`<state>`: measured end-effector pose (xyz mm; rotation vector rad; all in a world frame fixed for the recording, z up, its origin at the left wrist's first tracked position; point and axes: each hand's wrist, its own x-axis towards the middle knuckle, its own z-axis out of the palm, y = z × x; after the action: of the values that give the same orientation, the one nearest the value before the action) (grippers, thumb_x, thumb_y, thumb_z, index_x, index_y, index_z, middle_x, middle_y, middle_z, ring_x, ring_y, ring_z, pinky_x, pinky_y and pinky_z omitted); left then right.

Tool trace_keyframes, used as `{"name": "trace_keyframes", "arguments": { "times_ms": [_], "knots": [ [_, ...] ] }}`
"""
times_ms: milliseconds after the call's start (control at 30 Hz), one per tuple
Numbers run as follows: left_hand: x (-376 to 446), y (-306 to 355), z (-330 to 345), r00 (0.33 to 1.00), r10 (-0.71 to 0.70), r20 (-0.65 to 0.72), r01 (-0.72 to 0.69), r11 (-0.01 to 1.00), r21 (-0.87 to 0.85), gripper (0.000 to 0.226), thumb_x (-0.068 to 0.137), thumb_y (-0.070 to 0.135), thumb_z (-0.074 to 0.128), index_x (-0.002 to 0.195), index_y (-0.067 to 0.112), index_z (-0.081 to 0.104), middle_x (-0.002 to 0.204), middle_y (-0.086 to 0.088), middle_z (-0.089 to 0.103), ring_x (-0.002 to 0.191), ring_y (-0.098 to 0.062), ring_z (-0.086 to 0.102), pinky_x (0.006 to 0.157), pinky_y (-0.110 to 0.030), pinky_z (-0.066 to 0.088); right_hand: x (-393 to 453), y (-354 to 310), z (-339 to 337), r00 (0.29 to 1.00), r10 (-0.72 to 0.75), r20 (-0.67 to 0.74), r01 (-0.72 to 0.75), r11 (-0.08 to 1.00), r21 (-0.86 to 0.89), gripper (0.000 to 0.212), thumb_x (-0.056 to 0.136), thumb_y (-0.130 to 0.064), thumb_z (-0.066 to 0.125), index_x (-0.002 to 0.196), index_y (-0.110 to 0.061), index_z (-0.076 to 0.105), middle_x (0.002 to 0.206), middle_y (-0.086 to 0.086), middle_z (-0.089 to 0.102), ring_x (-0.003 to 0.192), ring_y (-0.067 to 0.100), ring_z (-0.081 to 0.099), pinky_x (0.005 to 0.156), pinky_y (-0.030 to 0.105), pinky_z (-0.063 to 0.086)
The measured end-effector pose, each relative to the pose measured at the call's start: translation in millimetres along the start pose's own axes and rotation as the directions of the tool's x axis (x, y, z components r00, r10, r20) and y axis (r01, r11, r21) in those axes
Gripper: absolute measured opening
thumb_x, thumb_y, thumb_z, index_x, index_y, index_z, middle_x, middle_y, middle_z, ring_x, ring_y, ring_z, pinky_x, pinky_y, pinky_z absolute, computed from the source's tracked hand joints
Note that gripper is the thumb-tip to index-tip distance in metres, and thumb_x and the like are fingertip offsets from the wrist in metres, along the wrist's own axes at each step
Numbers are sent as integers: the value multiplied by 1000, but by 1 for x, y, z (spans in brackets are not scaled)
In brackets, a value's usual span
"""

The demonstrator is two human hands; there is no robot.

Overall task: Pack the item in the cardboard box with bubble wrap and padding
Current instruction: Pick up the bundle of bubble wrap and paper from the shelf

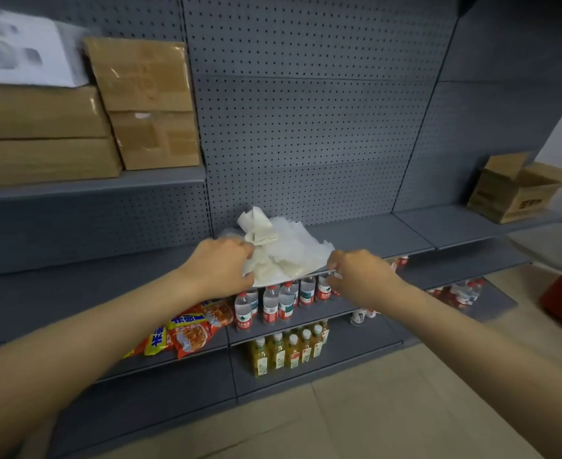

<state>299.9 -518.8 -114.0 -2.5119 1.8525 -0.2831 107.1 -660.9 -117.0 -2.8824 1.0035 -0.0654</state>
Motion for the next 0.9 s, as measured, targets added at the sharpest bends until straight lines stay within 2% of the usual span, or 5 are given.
{"name": "trace_keyframes", "arguments": {
  "times_ms": [233, 333, 433, 600, 900],
  "knots": [
    [96, -22, 77, 992, -67, 106, 75, 994, -79, 42, 88, 46, 49, 121, 21, 54, 121, 0, 59, 102, -22, 61, 82, -34, 50, 119, 65, 38, 994, 22, 105, -28, 998, 51, 33, 88, -28, 53, 120, -19, 55, 120, 7, 61, 107, 27, 57, 86, 35, 48],
    [135, -28, 102, 974, -141, 176, 163, 980, -117, 42, 88, 45, 51, 123, 22, 53, 124, 1, 58, 105, -21, 60, 83, -32, 47, 173, 92, 55, 990, 8, 142, -19, 996, 83, 33, 89, -29, 55, 121, -19, 55, 121, 7, 61, 108, 27, 57, 88, 36, 50],
    [170, -36, 118, 965, -194, 176, 220, 965, -140, 41, 88, 44, 54, 123, 22, 54, 123, 2, 58, 106, -20, 60, 81, -29, 45, 225, 114, 68, 983, -31, 183, 12, 994, 104, 33, 89, -33, 55, 119, -20, 56, 119, 7, 62, 105, 27, 60, 88, 38, 52],
    [215, -61, 143, 940, -274, 203, 311, 934, -179, 41, 89, 42, 54, 124, 21, 53, 123, 1, 57, 107, -21, 58, 83, -33, 46, 295, 127, 86, 965, -85, 247, 53, 990, 134, 32, 91, -34, 55, 120, -20, 56, 117, 5, 62, 105, 24, 59, 88, 37, 51],
    [273, -127, 209, 796, -503, 337, 596, 749, -289, 36, 88, 44, 57, 119, 26, 56, 117, 4, 63, 103, -20, 61, 86, -36, 50, 398, 133, 136, 929, -138, 344, 90, 984, 152, 33, 91, -38, 56, 120, -22, 57, 117, 2, 65, 107, 20, 59, 92, 37, 50]
  ]
}}
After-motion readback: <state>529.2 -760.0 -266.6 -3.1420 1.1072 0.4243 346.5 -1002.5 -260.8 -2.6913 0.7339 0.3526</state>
